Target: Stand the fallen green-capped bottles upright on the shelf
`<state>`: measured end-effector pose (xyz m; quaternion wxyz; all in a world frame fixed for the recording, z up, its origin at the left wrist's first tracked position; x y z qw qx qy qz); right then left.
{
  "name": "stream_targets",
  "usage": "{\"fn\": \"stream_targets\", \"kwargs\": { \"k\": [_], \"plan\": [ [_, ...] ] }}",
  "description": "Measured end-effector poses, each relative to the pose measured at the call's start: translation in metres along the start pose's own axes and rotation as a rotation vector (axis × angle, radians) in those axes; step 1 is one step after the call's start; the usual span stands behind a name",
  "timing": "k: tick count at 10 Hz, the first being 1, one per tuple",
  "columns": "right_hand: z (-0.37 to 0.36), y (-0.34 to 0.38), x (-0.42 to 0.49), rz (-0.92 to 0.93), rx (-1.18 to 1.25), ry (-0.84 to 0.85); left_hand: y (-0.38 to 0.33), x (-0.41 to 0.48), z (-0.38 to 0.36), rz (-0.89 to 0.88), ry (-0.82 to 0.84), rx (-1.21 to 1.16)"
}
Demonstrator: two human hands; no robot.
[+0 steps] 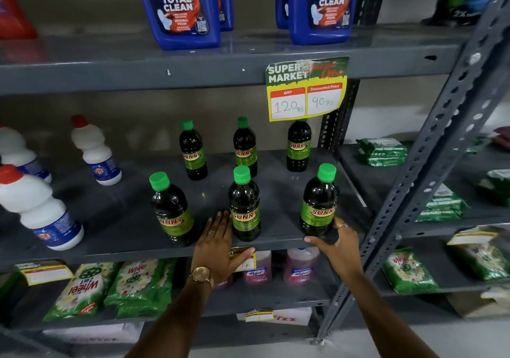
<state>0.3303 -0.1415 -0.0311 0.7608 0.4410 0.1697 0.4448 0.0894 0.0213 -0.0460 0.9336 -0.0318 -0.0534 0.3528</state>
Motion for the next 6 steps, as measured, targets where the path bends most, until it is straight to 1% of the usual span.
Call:
{"fn": "stream_targets", "kwargs": {
  "k": [1,2,3,4,5,6],
  "plan": [
    [-0.004,-0.008,-0.001,-0.084,0.020,0.032,0.001,-0.001,-0.001,0.001,0.013,-0.001],
    [-0.004,-0.005,-0.002,-0.121,-0.011,0.036,0.000,-0.002,0.002,-0.012,0.030,0.003],
    [-0.001,0.012,-0.009,-0.132,-0.009,0.027,0.001,-0.002,0.003,-0.034,0.088,0.004],
    [-0.002,0.015,-0.018,-0.169,0.082,0.037,0.002,-0.004,0.005,-0.013,0.167,-0.012],
    [0.001,0.030,-0.061,-0.228,0.303,-0.123,-0.008,-0.027,0.011,-0.032,0.219,-0.110],
    [0.010,0.078,-0.110,-0.174,0.489,-0.155,-0.021,-0.072,0.016,-0.181,0.089,-0.175]
  ]
}}
Point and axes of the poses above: each hand's wrist, its own x-axis towards the middle knuckle, its own z-axis out of the back of the hand, y = z × x, the point moved 5 cm from there along x, towards the middle knuckle, and after that the axes turned 13 degrees about y, right-handed, at the moved point
